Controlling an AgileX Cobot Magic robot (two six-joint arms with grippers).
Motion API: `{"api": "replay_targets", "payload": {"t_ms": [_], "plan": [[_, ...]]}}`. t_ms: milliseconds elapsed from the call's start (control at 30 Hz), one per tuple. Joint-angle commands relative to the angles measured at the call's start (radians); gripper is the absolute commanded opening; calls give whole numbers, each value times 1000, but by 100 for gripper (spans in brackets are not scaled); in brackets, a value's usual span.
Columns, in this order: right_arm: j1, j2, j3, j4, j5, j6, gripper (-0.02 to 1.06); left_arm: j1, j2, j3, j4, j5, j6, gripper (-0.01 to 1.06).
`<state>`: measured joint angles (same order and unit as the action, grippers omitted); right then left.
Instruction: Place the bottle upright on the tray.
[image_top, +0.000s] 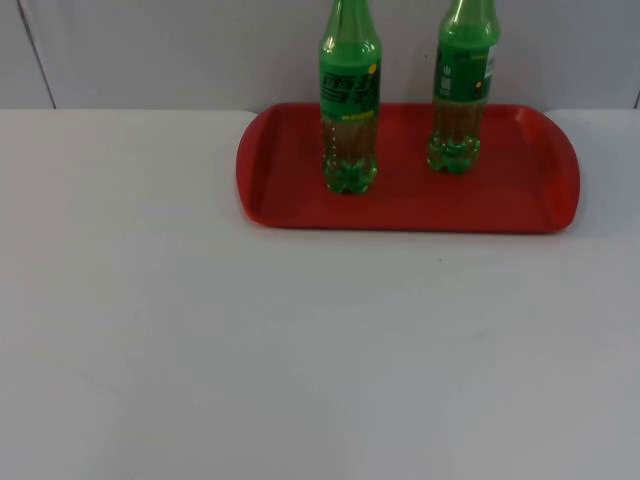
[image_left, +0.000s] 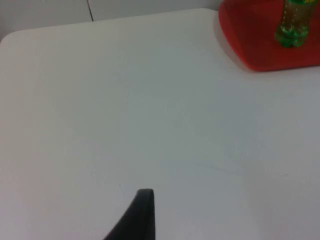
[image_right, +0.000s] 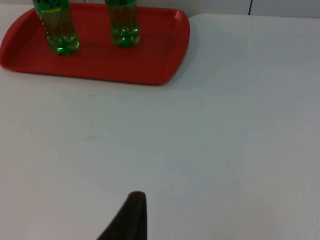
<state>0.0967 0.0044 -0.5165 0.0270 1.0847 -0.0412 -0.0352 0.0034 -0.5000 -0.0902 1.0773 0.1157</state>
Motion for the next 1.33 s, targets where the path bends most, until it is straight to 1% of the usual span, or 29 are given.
{"api": "replay_targets", "payload": {"t_ms": [0, 1133, 1300], "plan": [[-6, -4, 3, 2, -4, 4, 105, 2, -3, 4, 2, 0, 0, 105], [-6, -4, 3, 2, -6, 4, 105, 2, -3, 4, 2, 0, 0, 105], [-6, -4, 3, 2, -6, 4, 105, 37, -3, 4, 2, 0, 0, 105]]}}
